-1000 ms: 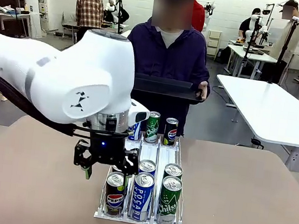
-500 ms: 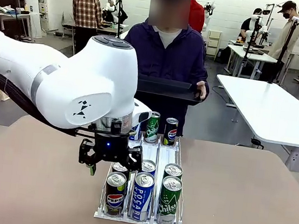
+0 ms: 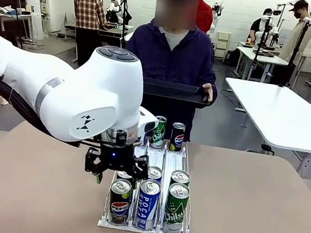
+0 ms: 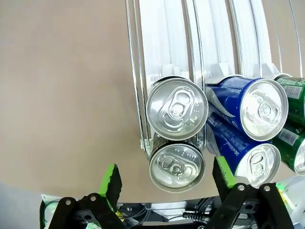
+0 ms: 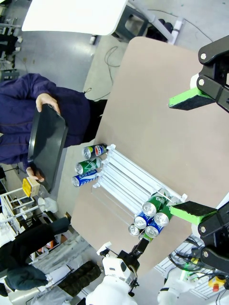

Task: Retrieve and hand over the desired beverage to the person.
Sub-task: Pick up a can of the same type that the person held from the Automatic Can Dispenser.

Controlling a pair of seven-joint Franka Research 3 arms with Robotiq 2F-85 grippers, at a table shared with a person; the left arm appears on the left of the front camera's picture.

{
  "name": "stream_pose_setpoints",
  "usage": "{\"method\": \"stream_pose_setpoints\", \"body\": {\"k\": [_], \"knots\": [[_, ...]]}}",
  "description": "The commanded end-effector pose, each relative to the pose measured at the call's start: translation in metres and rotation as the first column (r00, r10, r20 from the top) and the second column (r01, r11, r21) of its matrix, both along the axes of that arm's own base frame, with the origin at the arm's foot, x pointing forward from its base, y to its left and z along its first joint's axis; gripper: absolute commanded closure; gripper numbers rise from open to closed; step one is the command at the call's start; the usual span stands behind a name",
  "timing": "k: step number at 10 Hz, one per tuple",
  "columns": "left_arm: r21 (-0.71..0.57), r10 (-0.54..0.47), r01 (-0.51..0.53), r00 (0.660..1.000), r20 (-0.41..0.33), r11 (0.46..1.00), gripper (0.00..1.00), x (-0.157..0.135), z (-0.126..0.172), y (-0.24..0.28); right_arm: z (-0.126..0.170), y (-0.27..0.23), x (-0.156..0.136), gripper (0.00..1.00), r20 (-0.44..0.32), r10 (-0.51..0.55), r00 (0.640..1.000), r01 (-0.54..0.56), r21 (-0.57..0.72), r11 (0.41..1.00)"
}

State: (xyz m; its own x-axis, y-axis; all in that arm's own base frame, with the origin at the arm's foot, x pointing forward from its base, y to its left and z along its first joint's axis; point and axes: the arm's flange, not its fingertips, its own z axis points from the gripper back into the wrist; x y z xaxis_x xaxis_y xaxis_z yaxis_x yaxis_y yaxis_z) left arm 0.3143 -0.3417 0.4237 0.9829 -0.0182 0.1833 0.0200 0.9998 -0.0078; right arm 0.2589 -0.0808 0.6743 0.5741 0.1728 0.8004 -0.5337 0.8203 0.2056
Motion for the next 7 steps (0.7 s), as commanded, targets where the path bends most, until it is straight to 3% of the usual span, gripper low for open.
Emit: {"method": "stream_pose_setpoints", "body": {"k": [1, 7], "knots": [[0.027, -0.001, 0.000, 1.000, 0.029, 1.000, 0.00, 0.0035, -0.0094, -0.0013, -0.0001, 0.0008, 0.0013, 0.00, 0.003, 0.006, 1.000, -0.006, 0.005, 1.000], [0.060, -0.002, 0.003, 1.000, -0.016, 0.998, 0.00, 0.0048, -0.0180, -0.0022, -0.0001, 0.0008, 0.0013, 0.00, 0.003, 0.006, 1.000, -0.006, 0.005, 1.000]]}}
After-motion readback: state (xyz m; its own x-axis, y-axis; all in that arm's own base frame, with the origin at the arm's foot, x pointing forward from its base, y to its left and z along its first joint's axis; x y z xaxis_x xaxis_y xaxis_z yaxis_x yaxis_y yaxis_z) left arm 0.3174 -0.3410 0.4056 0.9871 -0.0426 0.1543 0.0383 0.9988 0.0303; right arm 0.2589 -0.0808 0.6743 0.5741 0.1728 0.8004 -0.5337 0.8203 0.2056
